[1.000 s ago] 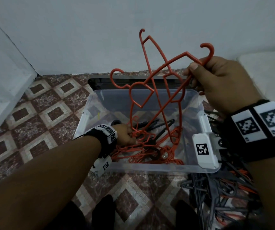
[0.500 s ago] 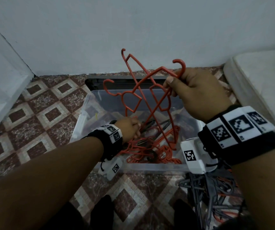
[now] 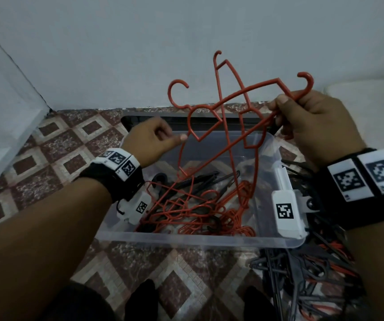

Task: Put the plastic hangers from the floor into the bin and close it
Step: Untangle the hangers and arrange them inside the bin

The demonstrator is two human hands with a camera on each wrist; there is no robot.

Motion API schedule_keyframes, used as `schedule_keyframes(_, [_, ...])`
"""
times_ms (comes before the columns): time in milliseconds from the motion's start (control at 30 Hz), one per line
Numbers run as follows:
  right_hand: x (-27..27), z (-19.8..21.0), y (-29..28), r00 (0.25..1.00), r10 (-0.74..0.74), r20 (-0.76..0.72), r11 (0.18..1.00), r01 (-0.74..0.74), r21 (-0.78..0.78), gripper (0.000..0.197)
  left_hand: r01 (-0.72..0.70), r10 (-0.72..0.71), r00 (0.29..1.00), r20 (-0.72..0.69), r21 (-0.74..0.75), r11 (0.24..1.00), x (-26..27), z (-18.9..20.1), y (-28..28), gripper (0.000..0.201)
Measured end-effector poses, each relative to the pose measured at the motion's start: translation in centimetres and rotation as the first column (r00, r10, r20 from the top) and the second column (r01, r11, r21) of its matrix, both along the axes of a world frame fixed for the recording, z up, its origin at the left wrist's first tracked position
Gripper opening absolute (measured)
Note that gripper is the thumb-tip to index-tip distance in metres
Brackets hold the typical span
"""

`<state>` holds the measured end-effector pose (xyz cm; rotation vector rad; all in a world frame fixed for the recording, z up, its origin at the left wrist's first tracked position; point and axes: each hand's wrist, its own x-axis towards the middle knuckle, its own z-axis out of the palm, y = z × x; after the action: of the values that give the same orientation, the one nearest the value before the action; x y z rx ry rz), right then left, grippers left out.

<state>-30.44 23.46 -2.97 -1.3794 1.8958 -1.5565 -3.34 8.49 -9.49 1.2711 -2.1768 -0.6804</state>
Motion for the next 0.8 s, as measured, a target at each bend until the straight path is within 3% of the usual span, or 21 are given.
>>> schedule_keyframes(67, [0.3,-0.3,-0.3,0.999,0.035,0.02,0.999,-0.035,0.036,0.023,0.04,-0.017,0.979,-0.203,0.11,0.993,-0.6,0.6,0.3,0.035])
schedule_keyframes(233, [1.1,-0.8,-0.8,0.992,0.082,0.093,0.995,-0.087,0.042,0.025,0.106,0.066,0.898,-0.436,0.359,0.927,-1.8,0.5,0.6,0.034])
schedule_keyframes(367, [0.9,-1.5,-1.2,0.965,0.112,0.239,0.989,-0.131,0.065,0.033,0.072,0.105,0.865,-0.491,0.328,0.942,-1.2,0.2,-0.4,0.026])
schedule_keyframes(533, [-0.2,-2.1,-1.9,0.774,-0.027,0.632,0.982,-0.097,0.161,0.041,-0.18,0.21,0.913,-0.35,0.116,0.977,0.7,1.1,-1.6,0.019])
schedule_keyframes(600, [-0.5,-2.3,-2.1,0.763,-0.075,0.642,0.972,-0.089,0.219,0.05,-0.154,0.15,0.956,-0.252,0.004,0.988,0.7,1.4,-1.3,0.006])
schedule_keyframes(700, [-0.9,-2.4,-2.3,0.736,-0.118,0.667,0.975,-0.04,0.217,0.051,-0.035,0.05,0.998,0.045,-0.287,0.957,0.0,1.9,-0.3,0.01])
schedule_keyframes(800, [-1.5,-2.6,-2.1,0.797,-0.088,0.597,0.976,-0.049,0.21,0.034,0.085,-0.009,0.98,0.2,-0.377,0.922,-0.3,2.5,0.2,0.017])
